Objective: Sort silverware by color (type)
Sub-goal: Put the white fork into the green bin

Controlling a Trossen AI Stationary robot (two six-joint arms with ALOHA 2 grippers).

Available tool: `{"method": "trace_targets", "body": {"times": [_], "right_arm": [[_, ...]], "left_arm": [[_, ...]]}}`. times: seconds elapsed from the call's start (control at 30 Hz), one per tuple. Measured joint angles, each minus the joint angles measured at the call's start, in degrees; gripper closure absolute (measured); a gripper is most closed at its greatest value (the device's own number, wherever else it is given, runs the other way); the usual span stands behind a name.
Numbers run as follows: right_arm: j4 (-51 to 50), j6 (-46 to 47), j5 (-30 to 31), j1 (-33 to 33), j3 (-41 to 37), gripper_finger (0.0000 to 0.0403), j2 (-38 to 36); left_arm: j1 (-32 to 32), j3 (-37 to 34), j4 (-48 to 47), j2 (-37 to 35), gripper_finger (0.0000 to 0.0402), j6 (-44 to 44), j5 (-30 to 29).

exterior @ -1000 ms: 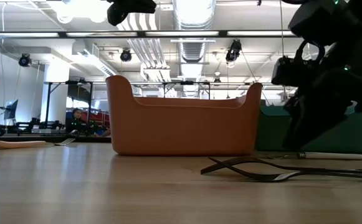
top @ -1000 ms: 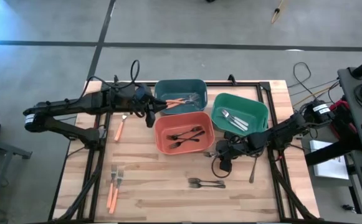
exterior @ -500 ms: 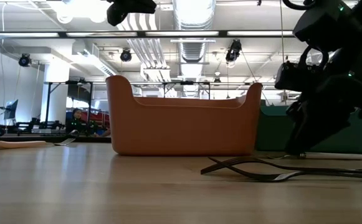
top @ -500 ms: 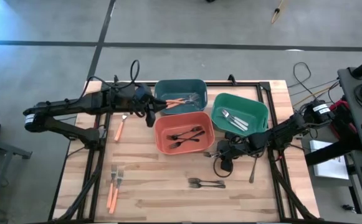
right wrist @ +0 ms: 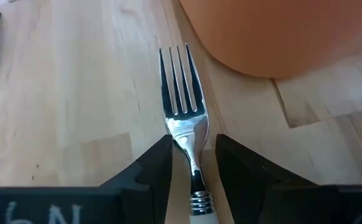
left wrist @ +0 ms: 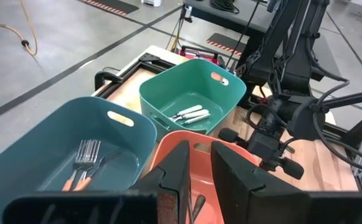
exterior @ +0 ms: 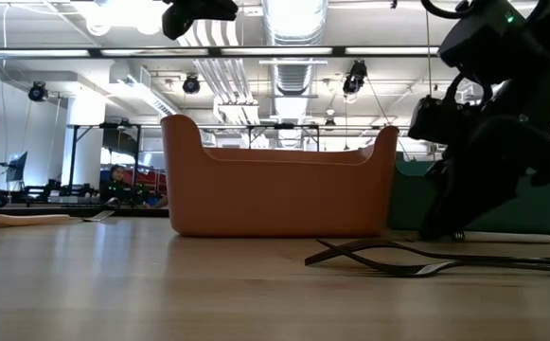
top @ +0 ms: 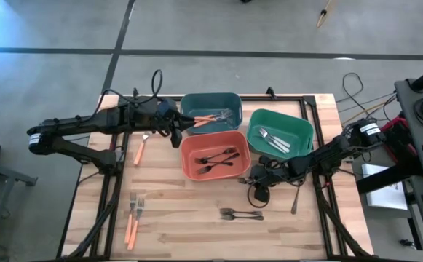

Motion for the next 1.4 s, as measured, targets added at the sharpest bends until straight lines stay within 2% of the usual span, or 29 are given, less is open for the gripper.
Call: {"method": "trace_targets", "body": {"times": [0.1,0.3,0.47,0.87,1.23,1.4], "right_arm": [[-0.78,0.25,-0.23,-0.02,0.04,0.0311,0.14],[-0.78,0.31,-2.14,-0.02,0.04,0.0385,0.37],[-2.03,0.46,-3.76,0.06,0.54,0.0392,-0.11],[-18.90,0.49,-4.76,0.11,4.85,0.0396,-6.43],[-21.68,2.50,-5.18,0.09,4.98,0.0395,-9.68],[-25.42,10.29,-11.49,0.09,5.01,0.0395,-10.37]], "left_arm": [[0.00,0.00,0.30,0.00,0.0352,-0.03,0.00],[0.00,0.00,1.08,0.00,0.0352,-0.03,-0.02],[0.00,0.00,1.03,0.00,0.0352,-0.03,-0.02],[0.00,0.00,0.92,0.00,0.0352,-0.03,0.00],[0.00,0.00,0.85,0.00,0.0352,0.36,0.02],[0.00,0.00,0.26,0.00,0.0352,0.36,0.07]]}}
